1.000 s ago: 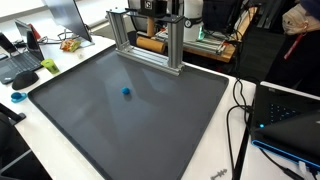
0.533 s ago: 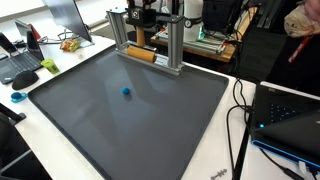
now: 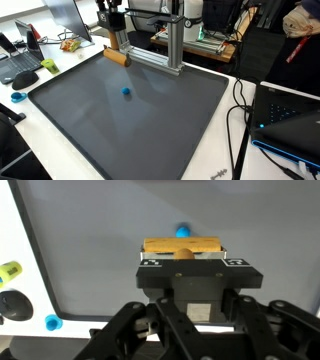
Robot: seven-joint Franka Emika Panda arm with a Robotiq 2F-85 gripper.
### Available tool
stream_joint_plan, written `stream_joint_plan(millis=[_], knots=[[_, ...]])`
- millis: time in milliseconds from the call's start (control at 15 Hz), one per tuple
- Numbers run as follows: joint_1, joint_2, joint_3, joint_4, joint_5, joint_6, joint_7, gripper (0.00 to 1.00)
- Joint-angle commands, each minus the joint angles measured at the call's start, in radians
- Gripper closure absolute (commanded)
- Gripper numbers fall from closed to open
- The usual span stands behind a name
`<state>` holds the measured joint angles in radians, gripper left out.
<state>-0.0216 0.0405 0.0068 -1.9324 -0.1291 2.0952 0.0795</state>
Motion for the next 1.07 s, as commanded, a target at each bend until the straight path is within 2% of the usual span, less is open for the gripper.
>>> stream_joint_plan(millis=[0,67,467,1000], knots=[[0.008,0.001,-0.005,0.003,0.001,-0.003,0.0,0.53],[0.009,0.001,-0.004,0.003,0.002,-0.003,0.0,0.78],[0.001,0.073,-0.011,-0.011,0.049,0.097,-0.027,0.78],[-0.002,0.171,-0.01,-0.022,0.098,0.151,-0.041,0.78]])
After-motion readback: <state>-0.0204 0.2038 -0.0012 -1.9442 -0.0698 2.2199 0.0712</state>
